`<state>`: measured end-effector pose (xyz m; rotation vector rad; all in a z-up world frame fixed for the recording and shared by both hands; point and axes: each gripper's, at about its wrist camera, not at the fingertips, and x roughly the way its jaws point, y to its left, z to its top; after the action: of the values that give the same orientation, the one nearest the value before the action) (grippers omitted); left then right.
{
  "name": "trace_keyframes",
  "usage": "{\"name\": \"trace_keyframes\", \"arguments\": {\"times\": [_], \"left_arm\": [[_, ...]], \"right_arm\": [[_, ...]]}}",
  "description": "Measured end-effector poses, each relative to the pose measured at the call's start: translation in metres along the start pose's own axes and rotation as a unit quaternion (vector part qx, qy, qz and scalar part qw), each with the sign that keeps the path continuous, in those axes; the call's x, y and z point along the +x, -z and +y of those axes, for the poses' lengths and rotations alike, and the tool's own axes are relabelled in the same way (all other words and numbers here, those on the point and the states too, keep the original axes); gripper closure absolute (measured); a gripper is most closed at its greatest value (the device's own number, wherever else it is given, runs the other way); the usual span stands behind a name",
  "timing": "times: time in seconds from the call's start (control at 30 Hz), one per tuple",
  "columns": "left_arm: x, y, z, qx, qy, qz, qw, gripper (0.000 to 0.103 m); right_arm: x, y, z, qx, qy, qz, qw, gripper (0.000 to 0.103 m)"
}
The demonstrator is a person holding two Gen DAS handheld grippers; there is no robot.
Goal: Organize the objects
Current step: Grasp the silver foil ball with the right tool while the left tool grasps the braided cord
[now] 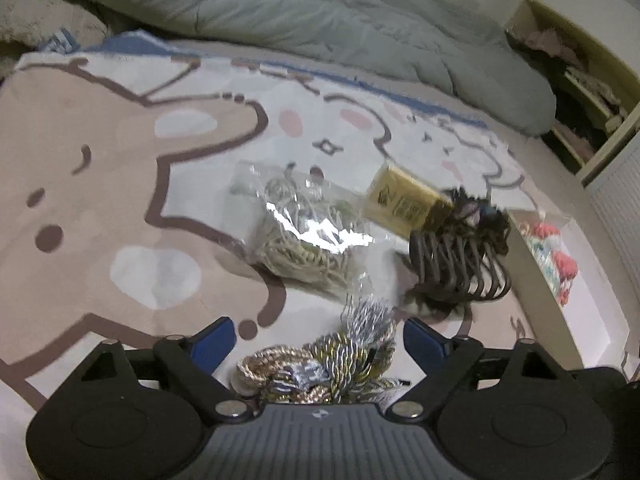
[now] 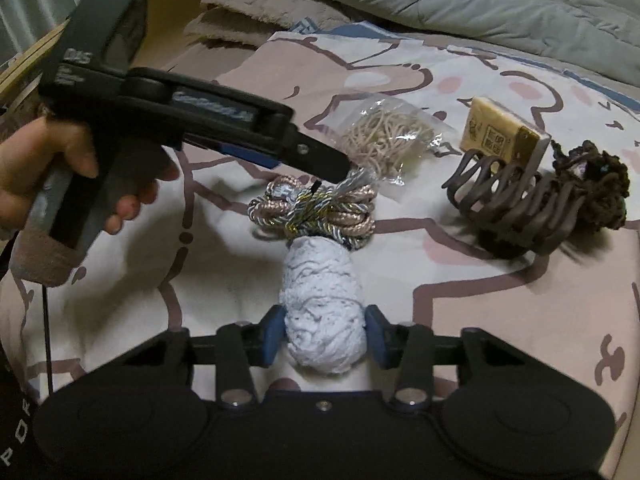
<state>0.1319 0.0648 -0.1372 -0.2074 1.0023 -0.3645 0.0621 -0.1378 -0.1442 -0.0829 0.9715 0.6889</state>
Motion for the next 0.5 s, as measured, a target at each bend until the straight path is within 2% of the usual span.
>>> {"name": "trace_keyframes", "arguments": {"times": [0.13, 0.23, 0.33, 0.5], "left_arm": [[0.007, 0.005, -0.004, 0.013, 0.000, 0.020, 0.9997, 0.019], [0.002, 0.008, -0.002, 0.001, 0.027, 0.029, 0.9992, 0.019], [-0.003, 0.014, -0.003, 0.001, 0.055, 0.045, 0.9974, 0.019], [-0.005, 0.025, -0.014, 0.032, 0.070, 0.090, 0.9929, 0.019]], "right_arm": [[-0.006, -0.003, 0.000, -0.010, -0.007, 0.005, 1.000, 0.062], [-0.012, -0.004, -0.002, -0.007, -0.004, 0.002, 1.000, 0.063], [-0.017, -0.006, -0.005, -0.003, 0.013, 0.007, 1.000, 0.063], [-0.028, -0.003, -0.018, 0.013, 0.040, 0.020, 0.999, 0.064]]}}
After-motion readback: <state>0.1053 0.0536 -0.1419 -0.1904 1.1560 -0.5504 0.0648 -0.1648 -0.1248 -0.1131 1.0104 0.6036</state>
